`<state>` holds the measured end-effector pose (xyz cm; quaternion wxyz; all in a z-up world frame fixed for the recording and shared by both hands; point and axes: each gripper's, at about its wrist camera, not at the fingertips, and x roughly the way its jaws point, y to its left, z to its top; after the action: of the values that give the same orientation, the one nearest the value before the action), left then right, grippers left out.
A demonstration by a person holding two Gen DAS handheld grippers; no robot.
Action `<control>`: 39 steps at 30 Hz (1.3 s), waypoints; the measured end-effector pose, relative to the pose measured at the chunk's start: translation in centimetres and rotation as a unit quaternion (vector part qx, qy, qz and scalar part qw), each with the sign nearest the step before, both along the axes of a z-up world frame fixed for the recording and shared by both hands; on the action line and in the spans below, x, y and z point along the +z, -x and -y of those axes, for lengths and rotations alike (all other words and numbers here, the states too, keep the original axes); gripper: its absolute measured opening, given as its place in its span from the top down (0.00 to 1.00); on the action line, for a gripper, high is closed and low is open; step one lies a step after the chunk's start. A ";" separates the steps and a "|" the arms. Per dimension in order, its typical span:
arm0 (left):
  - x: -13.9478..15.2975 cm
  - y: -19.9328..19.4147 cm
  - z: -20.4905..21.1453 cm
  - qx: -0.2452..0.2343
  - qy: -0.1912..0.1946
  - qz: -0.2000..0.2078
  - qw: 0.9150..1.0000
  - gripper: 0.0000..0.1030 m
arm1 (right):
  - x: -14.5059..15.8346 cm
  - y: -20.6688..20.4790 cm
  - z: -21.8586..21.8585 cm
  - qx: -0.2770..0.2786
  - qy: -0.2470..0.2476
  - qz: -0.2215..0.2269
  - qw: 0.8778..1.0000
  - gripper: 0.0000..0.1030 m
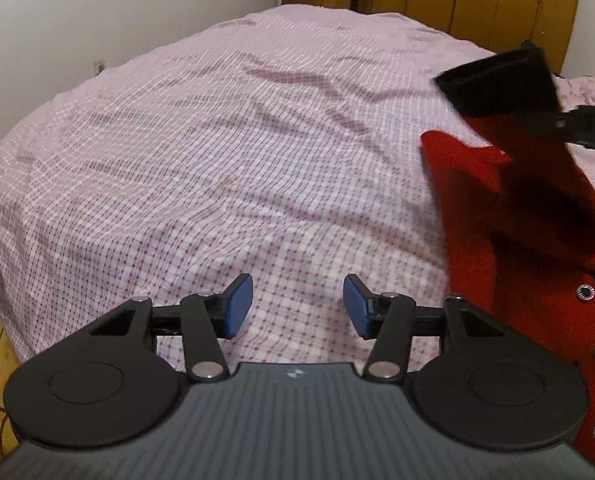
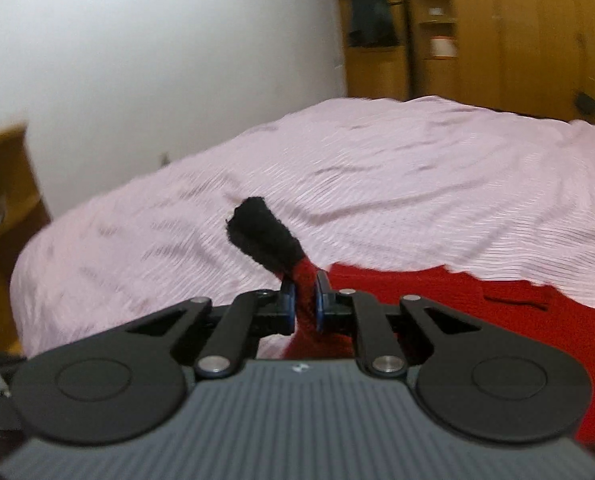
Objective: Fold small clothes
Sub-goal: 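Grasp the black cuff of the folded sleeve with the right gripper, then lay the black cuff flat on the cardigan and open the right gripper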
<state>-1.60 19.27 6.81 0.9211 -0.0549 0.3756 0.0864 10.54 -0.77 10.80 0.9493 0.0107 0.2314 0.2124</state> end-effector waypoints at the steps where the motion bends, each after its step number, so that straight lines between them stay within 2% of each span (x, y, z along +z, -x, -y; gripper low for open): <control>1: 0.1 -0.1 0.2 -0.003 0.000 0.003 1.000 0.43 | 0.3 0.1 0.9 -0.010 -0.007 0.000 1.000 0.88; 8: 1.6 -1.1 2.6 -0.034 0.000 0.017 0.999 0.43 | 1.6 0.7 7.1 -0.084 -0.050 0.006 0.995 0.88; 15: 3.1 -2.8 5.6 -0.072 -0.003 0.040 0.997 0.44 | 0.8 1.4 11.8 -0.149 -0.065 0.010 0.987 0.88; 22: 3.6 -4.1 8.7 -0.098 0.003 0.048 0.994 0.43 | -2.0 1.3 17.1 -0.209 -0.096 -0.020 0.973 0.88; 31: 1.8 -6.1 11.6 -0.108 -0.006 0.044 0.993 0.44 | -6.1 2.5 22.9 -0.278 -0.138 -0.054 0.949 0.88; 39: 1.1 -7.3 13.4 -0.109 -0.021 0.038 0.993 0.43 | -10.0 2.7 27.0 -0.280 -0.213 -0.115 0.929 0.87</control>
<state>5.66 5.82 7.89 0.9396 0.0023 0.3423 -0.0086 7.83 -27.72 0.80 0.9125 0.3017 0.2755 -0.0209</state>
